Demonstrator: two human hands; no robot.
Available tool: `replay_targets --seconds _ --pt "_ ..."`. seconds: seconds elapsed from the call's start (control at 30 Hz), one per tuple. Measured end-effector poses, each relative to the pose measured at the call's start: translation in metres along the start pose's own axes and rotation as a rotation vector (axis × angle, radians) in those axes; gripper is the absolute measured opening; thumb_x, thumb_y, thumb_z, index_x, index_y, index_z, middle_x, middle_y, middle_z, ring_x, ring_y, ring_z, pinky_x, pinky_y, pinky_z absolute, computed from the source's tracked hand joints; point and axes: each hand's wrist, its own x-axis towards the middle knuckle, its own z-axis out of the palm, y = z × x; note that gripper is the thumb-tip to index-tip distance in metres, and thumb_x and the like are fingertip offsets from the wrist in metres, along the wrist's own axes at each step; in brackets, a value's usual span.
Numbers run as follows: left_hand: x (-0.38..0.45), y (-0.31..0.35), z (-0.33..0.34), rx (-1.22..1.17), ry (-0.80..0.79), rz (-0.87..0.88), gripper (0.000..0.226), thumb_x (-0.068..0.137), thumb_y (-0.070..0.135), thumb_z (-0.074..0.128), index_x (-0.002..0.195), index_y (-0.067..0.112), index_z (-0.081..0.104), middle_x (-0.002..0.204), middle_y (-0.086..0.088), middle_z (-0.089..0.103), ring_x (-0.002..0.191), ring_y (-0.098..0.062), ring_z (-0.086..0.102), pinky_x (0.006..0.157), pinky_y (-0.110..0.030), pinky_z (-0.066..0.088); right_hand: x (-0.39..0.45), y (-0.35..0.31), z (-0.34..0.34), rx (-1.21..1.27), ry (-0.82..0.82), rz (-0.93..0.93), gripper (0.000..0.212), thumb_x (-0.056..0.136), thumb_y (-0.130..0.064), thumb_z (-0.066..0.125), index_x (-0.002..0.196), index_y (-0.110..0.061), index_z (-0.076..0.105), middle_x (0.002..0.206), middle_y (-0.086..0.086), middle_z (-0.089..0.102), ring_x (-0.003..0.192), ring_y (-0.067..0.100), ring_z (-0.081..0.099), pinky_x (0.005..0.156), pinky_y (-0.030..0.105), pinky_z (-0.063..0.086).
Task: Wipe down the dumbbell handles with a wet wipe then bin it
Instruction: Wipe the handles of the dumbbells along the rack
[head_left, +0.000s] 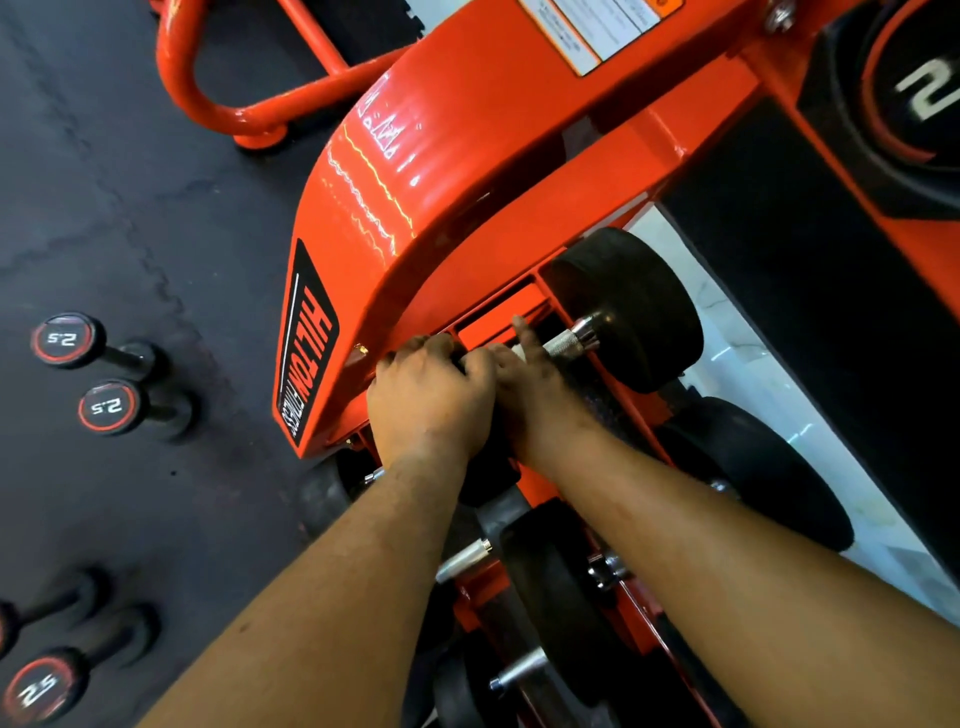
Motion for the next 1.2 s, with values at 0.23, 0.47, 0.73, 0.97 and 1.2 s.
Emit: replay_targets --seconds 0.23,0.47,0.73,0.97,1.2 --pt "0.001 -0.001 -0.002 0.010 -0.006 -0.005 0.031 0.089 0.042 0.050 0.096 0.022 0.073 0.106 -0.006 0.069 0.103 -0.035 0.058 0.086 -0.040 0.045 -0.036 -0.012 0.030 0.014 0.198 0.131 0.065 0.089 -0.022 0.033 0.152 -0.007 0.030 0.155 0.016 0.037 0.146 0.036 0.030 0.120 0.055 0.013" --pt "0.000 0.001 -0.002 0.014 -0.006 0.005 0.033 0.089 0.042 0.050 0.095 0.021 0.074 0.106 -0.008 0.070 0.102 -0.037 0.058 0.084 -0.040 0.045 0.003 0.003 -0.004 0.057 -0.060 0.093 0.044 0.090 -0.024 0.042 0.130 -0.016 0.060 0.124 0.007 0.065 0.122 0.028 0.056 0.121 0.054 0.014" --pt "0.000 0.000 -0.002 0.014 0.004 0.010 0.031 0.089 0.040 0.052 0.097 0.020 0.075 0.104 -0.010 0.069 0.101 -0.038 0.058 0.084 -0.039 0.044 -0.058 0.008 0.033 0.086 0.162 0.194 0.062 0.096 -0.020 0.035 0.157 -0.013 0.026 0.162 0.015 0.027 0.150 0.035 0.024 0.119 0.058 0.020" --pt "0.000 0.002 -0.001 0.010 -0.012 0.009 0.026 0.090 0.037 0.054 0.093 0.021 0.073 0.104 -0.008 0.068 0.101 -0.037 0.056 0.080 -0.039 0.041 -0.004 0.030 -0.008 0.228 0.073 0.231 0.018 0.089 -0.021 0.053 0.105 -0.018 0.061 0.100 0.006 0.060 0.108 0.028 0.056 0.124 0.053 0.007" --pt "0.000 -0.002 -0.001 0.000 -0.005 0.014 0.028 0.090 0.039 0.052 0.094 0.021 0.074 0.103 -0.008 0.069 0.100 -0.037 0.056 0.082 -0.039 0.043 -0.065 0.016 0.035 0.153 0.197 0.389 0.074 0.094 -0.007 0.042 0.160 -0.010 0.008 0.167 0.017 -0.002 0.154 0.033 -0.003 0.125 0.045 0.008"
